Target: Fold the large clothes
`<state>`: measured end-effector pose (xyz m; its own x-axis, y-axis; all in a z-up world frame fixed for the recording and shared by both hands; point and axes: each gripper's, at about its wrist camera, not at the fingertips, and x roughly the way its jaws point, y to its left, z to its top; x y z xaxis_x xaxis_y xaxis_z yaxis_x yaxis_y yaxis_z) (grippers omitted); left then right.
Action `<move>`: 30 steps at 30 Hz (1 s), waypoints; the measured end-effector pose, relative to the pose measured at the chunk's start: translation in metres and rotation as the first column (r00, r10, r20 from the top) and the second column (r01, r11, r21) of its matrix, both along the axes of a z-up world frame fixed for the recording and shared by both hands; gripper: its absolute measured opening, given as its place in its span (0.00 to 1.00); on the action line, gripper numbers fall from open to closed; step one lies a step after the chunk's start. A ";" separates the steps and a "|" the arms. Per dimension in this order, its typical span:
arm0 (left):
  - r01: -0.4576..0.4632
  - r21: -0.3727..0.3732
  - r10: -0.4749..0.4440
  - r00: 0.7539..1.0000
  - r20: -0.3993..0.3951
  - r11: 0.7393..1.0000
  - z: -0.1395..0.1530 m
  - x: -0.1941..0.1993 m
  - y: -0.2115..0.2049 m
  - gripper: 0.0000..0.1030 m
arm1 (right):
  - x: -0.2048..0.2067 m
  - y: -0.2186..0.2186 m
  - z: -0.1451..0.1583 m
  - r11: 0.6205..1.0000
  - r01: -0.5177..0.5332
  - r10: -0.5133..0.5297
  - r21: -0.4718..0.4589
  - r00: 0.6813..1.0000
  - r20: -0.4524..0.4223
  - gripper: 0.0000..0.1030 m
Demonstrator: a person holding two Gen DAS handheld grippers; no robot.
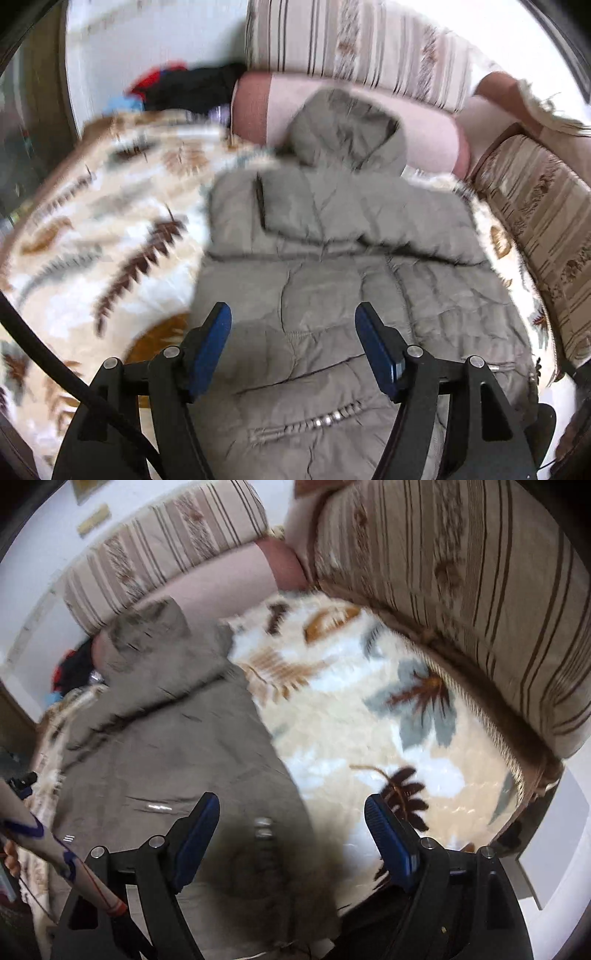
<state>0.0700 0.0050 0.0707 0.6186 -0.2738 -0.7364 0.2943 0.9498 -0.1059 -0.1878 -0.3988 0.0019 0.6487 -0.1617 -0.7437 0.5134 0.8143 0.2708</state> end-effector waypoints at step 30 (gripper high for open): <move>0.032 -0.128 -0.015 0.991 0.130 0.991 0.123 0.019 0.026 0.81 | 0.128 0.044 0.308 0.982 -0.082 0.111 -0.169 0.980 0.168 0.89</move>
